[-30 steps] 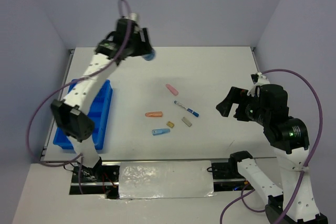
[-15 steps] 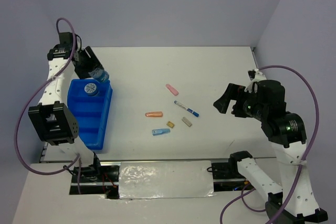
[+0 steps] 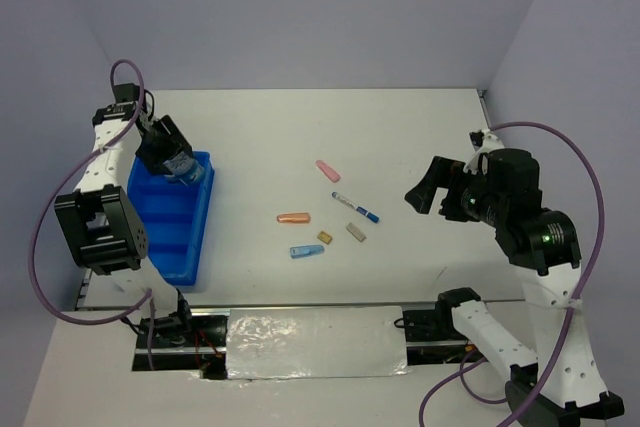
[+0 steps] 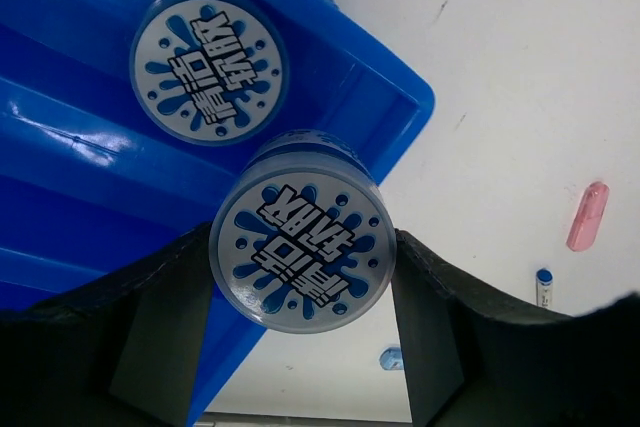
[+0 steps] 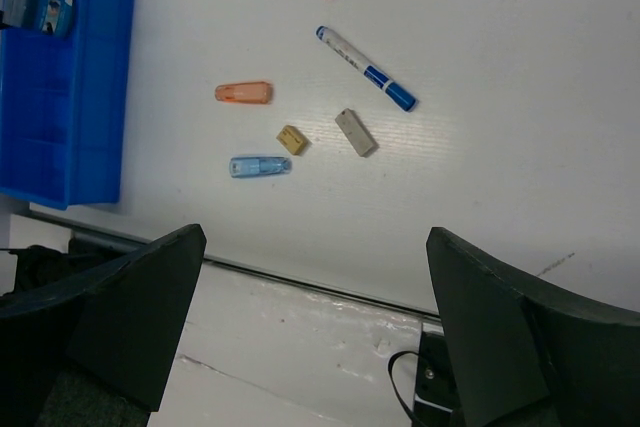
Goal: Sort the stationery into containers
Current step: Place the stationery in the storage box.
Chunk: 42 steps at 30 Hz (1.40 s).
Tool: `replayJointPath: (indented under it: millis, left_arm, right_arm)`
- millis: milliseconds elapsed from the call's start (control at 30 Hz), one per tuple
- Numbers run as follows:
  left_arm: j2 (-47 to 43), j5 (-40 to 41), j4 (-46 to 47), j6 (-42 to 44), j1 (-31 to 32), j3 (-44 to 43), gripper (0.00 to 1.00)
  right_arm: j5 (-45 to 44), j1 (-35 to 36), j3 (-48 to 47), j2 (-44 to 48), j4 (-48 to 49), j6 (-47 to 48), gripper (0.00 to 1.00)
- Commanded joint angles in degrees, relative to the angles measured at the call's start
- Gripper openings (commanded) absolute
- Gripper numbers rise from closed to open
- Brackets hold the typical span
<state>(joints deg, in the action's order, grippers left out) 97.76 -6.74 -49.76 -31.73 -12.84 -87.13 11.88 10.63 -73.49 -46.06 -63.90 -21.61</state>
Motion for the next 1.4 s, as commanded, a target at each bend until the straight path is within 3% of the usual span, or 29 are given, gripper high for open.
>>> replayJointPath:
  millis: [0, 467, 667, 1100, 1200, 1233, 1367]
  left_arm:
    - [0.94, -0.2, 3.26, 0.35, -0.69, 0.12, 0.0]
    - [4.2, 3.05, 6.16, 2.63, -1.31, -0.93, 0.0]
    - [4.02, 6.48, 6.86, 2.98, -1.31, -0.67, 0.09]
    - [6.31, 11.93, 7.75, 3.6, -1.22, -1.46, 0.12]
    - [5.96, 10.79, 7.92, 3.6, -1.31, -1.11, 0.3]
    - [5.69, 9.92, 8.36, 3.6, -1.31, -0.94, 0.43]
    - [3.68, 7.19, 9.15, 3.42, -1.31, -0.15, 0.72]
  right_arm:
    - [1.04, 0.35, -0.6, -0.43, 2.73, -0.1, 1.0]
    - [2.09, 0.35, -0.6, -0.87, 3.43, -0.98, 1.0]
    - [2.27, 0.35, -1.04, -1.22, 3.34, -0.98, 1.0]
    - [2.27, 0.44, -1.65, -1.13, 2.73, -0.63, 1.0]
    - [2.27, 0.35, -1.48, -1.05, 2.64, -0.63, 1.0]
    - [2.36, 0.44, -1.56, -0.96, 2.55, -0.72, 1.0]
    - [2.27, 0.35, -1.83, -1.13, 2.46, -0.54, 1.0]
